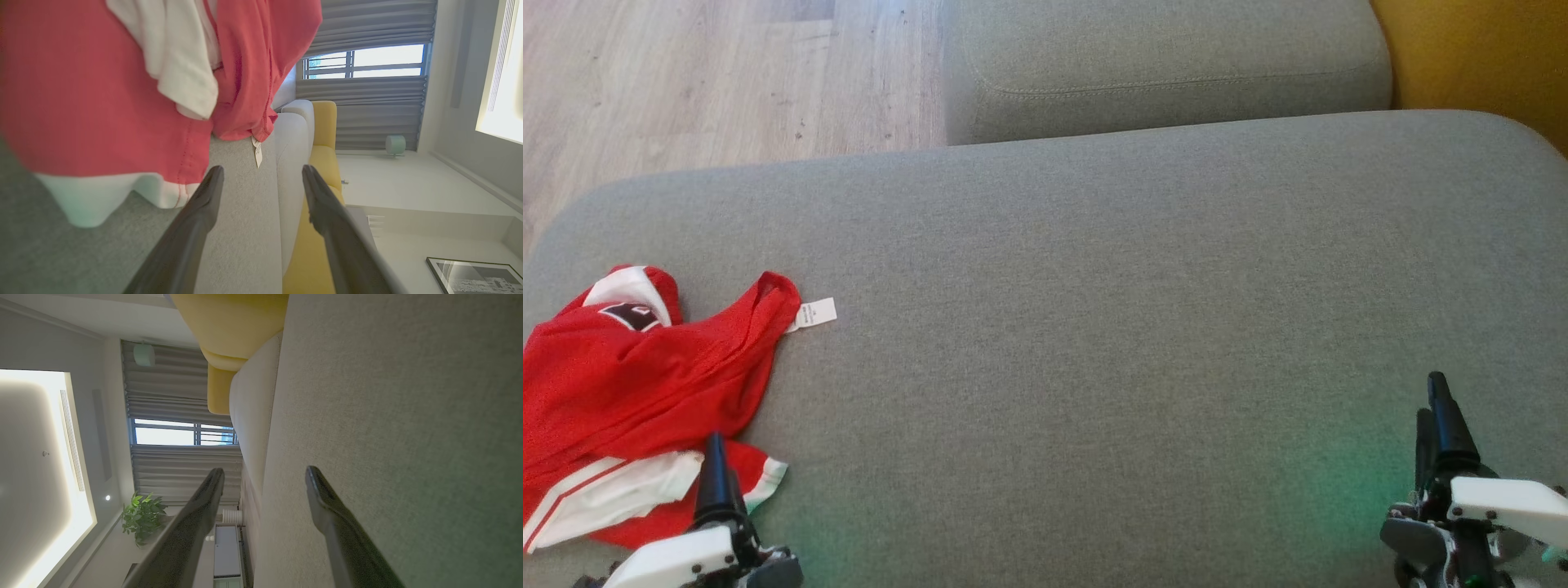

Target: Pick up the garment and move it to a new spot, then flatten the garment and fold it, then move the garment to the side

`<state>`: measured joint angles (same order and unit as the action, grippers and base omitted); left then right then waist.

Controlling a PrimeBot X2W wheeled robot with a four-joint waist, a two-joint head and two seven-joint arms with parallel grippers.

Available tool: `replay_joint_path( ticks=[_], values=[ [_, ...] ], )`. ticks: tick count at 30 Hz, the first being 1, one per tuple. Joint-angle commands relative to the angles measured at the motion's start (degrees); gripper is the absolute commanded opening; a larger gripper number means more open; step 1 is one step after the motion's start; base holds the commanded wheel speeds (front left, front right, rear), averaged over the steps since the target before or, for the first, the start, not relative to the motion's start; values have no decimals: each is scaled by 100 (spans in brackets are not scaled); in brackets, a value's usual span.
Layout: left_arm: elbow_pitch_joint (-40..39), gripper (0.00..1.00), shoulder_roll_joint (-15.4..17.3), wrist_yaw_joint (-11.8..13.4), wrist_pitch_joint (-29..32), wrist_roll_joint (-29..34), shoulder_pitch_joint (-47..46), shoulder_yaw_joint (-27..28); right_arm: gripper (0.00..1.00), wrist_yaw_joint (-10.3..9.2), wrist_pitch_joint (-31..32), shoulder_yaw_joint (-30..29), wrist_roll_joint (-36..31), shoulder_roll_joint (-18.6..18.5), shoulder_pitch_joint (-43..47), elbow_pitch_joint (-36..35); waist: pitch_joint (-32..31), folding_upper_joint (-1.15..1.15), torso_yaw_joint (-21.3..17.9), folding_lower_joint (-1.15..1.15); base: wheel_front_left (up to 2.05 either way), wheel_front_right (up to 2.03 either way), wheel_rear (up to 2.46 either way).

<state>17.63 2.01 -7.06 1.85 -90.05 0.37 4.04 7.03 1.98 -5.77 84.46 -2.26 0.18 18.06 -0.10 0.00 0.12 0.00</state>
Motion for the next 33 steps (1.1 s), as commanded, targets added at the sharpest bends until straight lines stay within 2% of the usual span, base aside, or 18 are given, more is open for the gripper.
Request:
replay_joint_path(
  ticks=[1, 10, 18, 33],
  values=[
    [-253, 100, 45, -10, -73, 97, -199, 95, 100, 11, -79, 21, -165, -30, -295, -246, -1, 0, 2, 0, 0, 0, 0],
    [-482, 100, 48, -13, -207, 540, -227, 263, 100, 14, -213, 3, -936, -33, -345, -452, 2, 0, 13, 0, 0, 0, 0],
    [-842, 100, 52, -5, -341, 1404, -243, 218, 100, 17, -348, 62, -2134, -36, -392, -822, 20, 0, 26, 0, 0, 0, 0],
    [-1520, 100, 58, 218, -593, 3055, -192, -262, 100, 22, -601, 517, -4315, -41, -371, -1346, 39, 0, 27, 0, 0, 0, 0]
  ],
)
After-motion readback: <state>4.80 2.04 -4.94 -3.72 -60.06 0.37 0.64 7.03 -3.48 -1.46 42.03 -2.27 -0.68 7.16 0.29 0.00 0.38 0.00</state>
